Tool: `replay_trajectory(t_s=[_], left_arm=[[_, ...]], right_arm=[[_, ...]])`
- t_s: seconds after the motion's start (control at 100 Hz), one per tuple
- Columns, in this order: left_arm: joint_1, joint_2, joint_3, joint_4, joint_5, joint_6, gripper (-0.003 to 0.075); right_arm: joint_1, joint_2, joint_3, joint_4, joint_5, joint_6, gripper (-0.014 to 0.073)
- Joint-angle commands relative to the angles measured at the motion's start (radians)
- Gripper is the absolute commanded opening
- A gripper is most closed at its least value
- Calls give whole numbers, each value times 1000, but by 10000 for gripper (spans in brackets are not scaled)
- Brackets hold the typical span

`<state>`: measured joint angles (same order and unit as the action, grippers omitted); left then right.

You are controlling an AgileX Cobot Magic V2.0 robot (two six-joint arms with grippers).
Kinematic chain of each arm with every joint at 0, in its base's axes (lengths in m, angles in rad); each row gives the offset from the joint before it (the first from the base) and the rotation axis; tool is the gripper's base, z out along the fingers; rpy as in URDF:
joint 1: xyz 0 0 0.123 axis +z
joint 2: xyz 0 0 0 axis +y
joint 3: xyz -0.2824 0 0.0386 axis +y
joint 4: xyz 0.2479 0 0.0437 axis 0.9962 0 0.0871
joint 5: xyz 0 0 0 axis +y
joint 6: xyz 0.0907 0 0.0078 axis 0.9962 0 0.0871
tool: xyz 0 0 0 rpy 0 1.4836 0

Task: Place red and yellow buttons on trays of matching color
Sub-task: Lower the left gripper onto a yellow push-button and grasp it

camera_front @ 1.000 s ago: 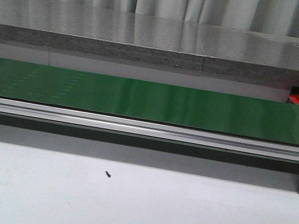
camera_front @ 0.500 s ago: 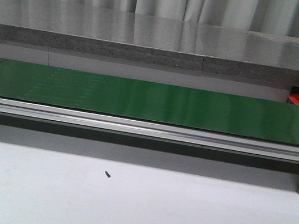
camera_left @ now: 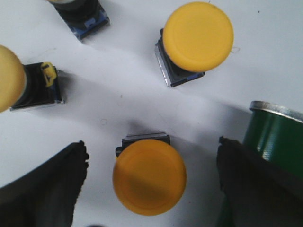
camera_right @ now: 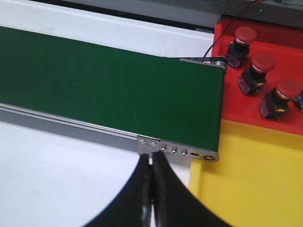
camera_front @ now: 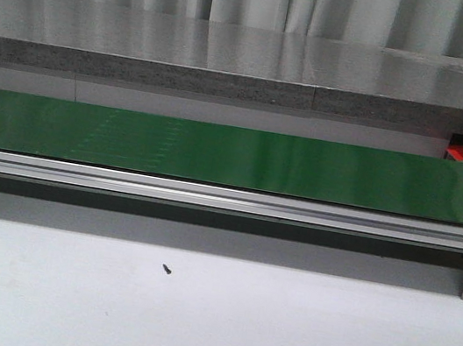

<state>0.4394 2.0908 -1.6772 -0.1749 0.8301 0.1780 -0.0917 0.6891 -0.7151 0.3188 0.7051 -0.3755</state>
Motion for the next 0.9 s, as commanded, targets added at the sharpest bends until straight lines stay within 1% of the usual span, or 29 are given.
replay_trajectory(t_s=[0.0, 0.39, 0.52, 0.66, 0.89], left_arm=[[-12, -39, -31, -7, -38, -3, 533], [-12, -8, -31, 8, -52, -3, 531], [-12, -8, -31, 8, -53, -3, 494], [-12, -8, -31, 8, -53, -3, 416], [-12, -8, -31, 10, -56, 16, 212]], right_arm=[[2, -3, -25, 9, -59, -7, -70], [2, -3, -25, 9, -59, -7, -70], [2, -3, -25, 9, -59, -7, -70], [2, -3, -25, 9, -59, -7, -70], [2, -3, -25, 9, -59, -7, -70]])
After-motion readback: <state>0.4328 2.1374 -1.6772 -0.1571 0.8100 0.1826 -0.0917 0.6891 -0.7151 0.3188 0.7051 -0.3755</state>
